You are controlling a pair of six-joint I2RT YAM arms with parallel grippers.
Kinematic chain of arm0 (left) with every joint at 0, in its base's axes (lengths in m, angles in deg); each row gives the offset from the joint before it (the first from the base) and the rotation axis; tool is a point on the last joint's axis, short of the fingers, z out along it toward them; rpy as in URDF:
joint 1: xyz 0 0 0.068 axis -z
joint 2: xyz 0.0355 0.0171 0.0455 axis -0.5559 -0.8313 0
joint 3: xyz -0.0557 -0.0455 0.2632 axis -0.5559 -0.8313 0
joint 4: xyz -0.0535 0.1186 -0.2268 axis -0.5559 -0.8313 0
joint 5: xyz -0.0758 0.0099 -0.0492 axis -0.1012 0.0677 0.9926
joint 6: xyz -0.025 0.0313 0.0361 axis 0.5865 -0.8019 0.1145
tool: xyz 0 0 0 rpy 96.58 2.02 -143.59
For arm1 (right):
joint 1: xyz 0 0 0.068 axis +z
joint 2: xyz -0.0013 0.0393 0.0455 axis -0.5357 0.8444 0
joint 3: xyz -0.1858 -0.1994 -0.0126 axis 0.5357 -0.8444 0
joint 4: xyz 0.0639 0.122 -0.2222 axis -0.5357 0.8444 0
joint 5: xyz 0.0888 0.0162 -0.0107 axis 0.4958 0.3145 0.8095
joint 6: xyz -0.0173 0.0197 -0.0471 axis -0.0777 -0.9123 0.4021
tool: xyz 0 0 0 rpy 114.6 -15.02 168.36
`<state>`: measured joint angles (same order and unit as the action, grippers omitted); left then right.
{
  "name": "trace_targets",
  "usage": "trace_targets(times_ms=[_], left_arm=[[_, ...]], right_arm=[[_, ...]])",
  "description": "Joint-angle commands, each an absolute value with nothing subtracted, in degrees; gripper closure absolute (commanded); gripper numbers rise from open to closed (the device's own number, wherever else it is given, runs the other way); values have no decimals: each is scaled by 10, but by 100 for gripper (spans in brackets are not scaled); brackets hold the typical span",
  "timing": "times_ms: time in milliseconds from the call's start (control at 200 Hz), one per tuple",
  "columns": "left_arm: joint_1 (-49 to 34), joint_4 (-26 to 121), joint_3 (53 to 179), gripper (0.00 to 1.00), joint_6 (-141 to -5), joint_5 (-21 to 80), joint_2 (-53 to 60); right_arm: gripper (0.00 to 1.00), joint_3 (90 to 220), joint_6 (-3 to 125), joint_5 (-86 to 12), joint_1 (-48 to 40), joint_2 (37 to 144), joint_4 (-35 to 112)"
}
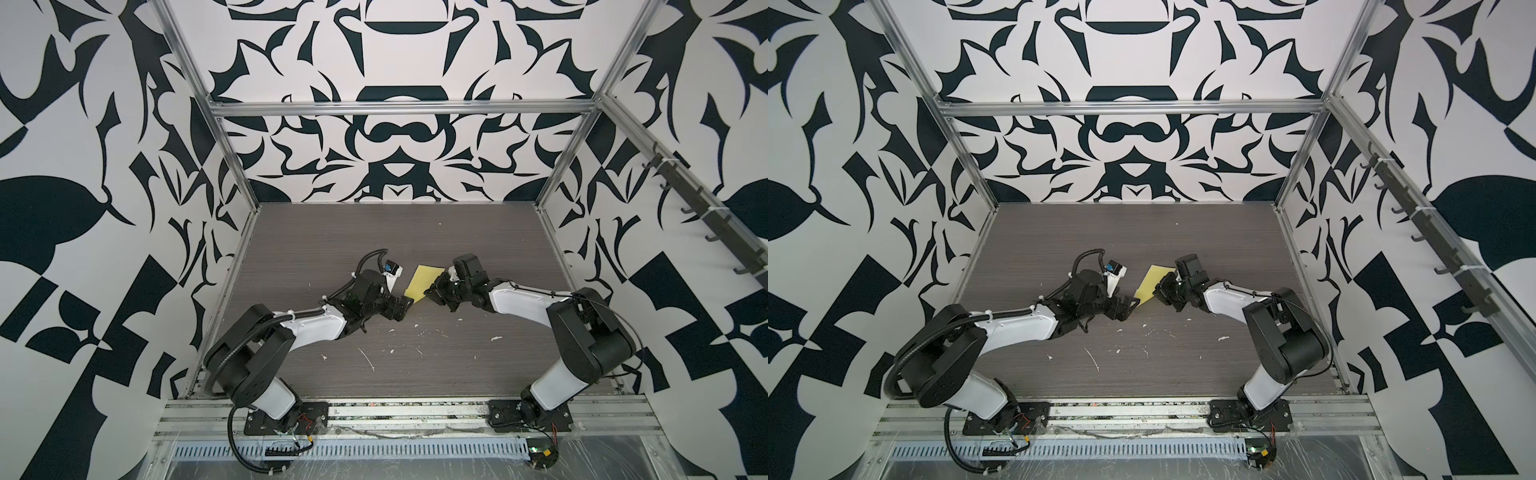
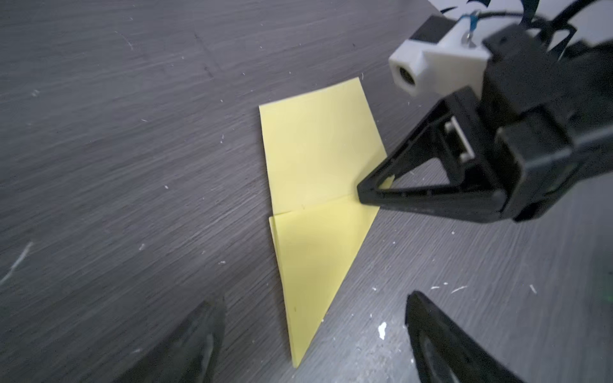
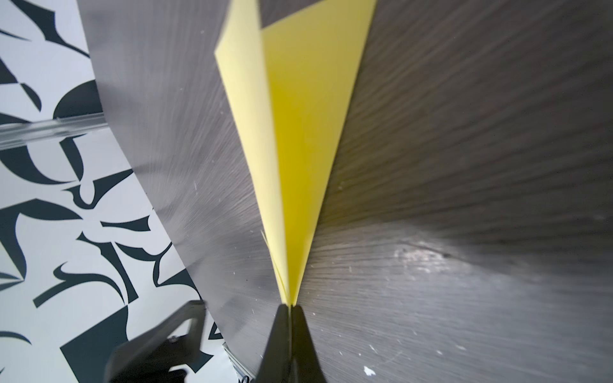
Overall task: Fold a paper plane with a square sheet of paper (pick it up from the middle)
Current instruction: 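Pinch the raised flap with the right gripper while the left gripper presses the paper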
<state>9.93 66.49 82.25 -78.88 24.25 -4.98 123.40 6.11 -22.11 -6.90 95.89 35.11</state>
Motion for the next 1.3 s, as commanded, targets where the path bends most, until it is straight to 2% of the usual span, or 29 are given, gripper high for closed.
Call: trace_targets(times_ms=[0,260,670,1090,1220,1300], left_arm=[[113,784,806,19,-892,253,-79],[126,898,802,30,-984,267,-170],[130,916,810,66,-1047,249,-223],[130,916,806,80,-1035,220,-220],[130,913,807,84,-1032,220,-221],[130,905,810,86,-1031,222,-220]], right_arm=[[100,1243,38,-213,-76,947,367],[100,1267,13,-189,-89,967,388],[100,1287,0,-165,-99,982,401],[100,1289,4,-161,-100,985,409],[90,1294,12,-164,-101,981,418],[79,1297,19,-168,-101,979,426]])
